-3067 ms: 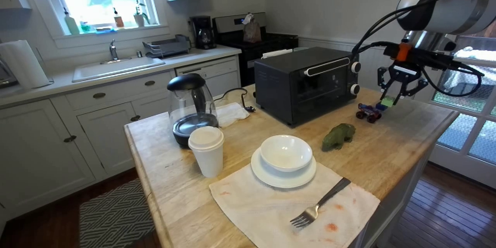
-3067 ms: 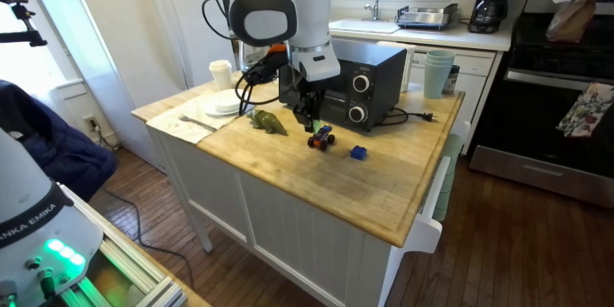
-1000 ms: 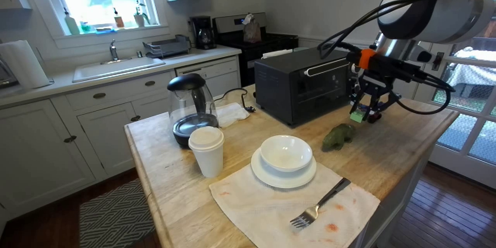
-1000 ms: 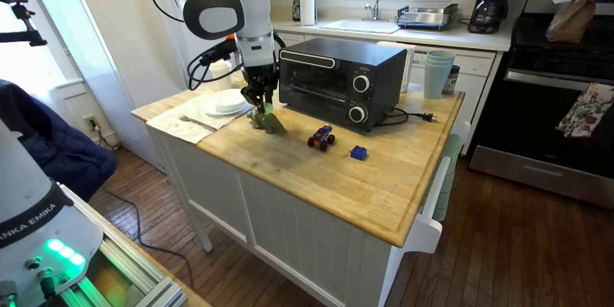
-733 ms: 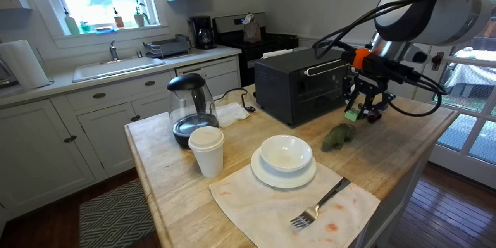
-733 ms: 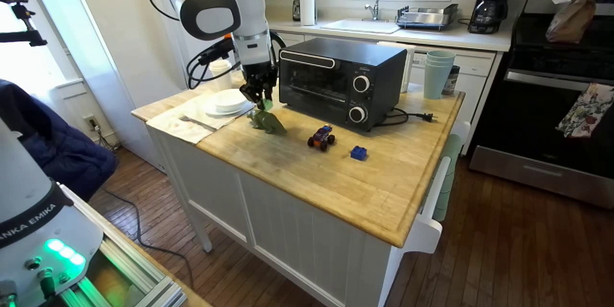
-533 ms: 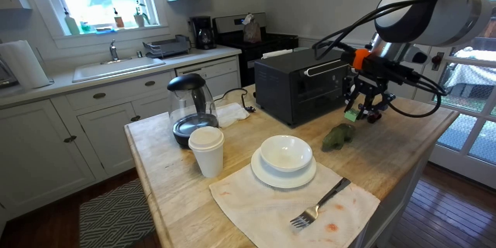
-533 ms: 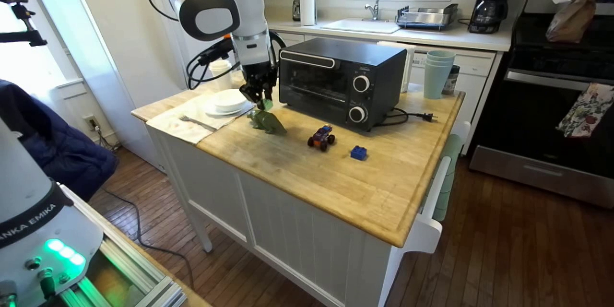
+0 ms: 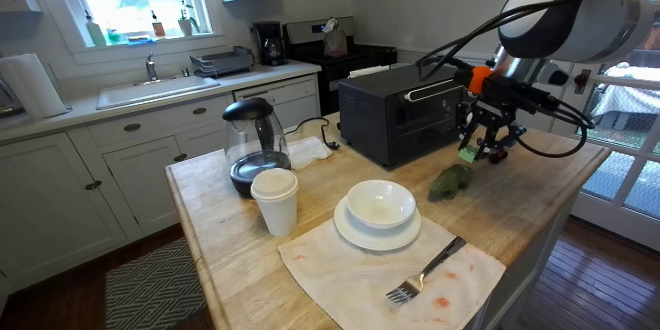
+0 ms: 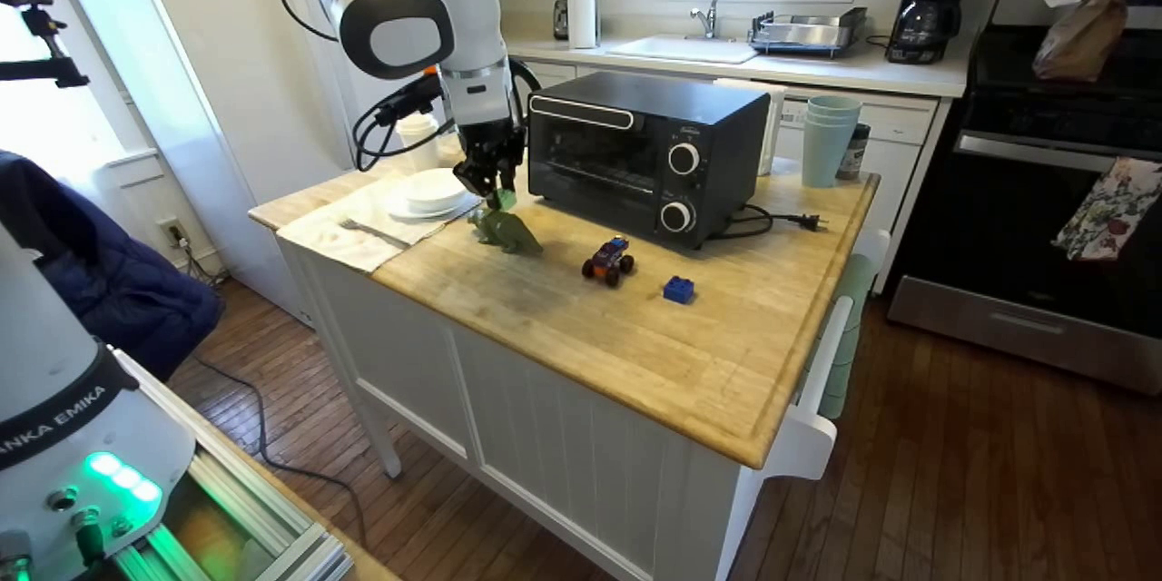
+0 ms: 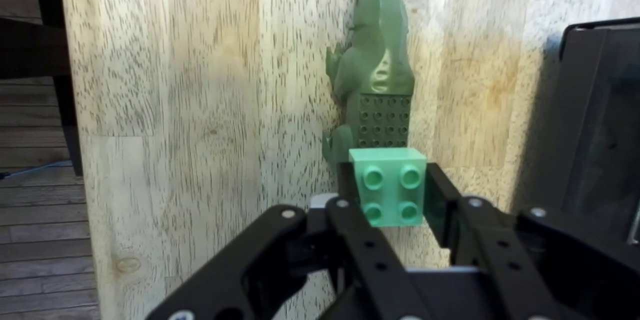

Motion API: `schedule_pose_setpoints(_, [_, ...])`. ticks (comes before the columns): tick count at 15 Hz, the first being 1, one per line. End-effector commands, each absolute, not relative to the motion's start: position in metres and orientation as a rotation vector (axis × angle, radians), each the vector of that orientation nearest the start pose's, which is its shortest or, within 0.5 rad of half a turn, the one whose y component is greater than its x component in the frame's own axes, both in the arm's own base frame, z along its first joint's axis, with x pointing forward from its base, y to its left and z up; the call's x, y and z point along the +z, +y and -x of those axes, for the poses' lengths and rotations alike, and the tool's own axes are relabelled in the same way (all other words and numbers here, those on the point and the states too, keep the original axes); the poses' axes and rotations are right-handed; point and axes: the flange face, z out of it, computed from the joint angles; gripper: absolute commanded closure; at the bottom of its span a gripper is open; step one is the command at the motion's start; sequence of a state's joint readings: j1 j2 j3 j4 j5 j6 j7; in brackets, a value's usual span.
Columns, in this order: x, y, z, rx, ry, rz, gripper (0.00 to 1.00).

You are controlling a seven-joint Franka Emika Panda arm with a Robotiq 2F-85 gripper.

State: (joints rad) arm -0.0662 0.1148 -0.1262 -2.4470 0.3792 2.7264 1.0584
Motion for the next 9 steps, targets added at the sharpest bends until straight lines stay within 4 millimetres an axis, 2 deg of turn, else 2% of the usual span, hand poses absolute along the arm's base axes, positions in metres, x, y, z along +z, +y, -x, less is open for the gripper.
schedule_pose_setpoints(1, [0.268, -0.102, -0.491, -0.099, 2.091, 2.041, 0.89])
schedule_pose_setpoints(9, [0.263, -0.086, -0.499, -0.069, 2.082, 2.045, 0.89])
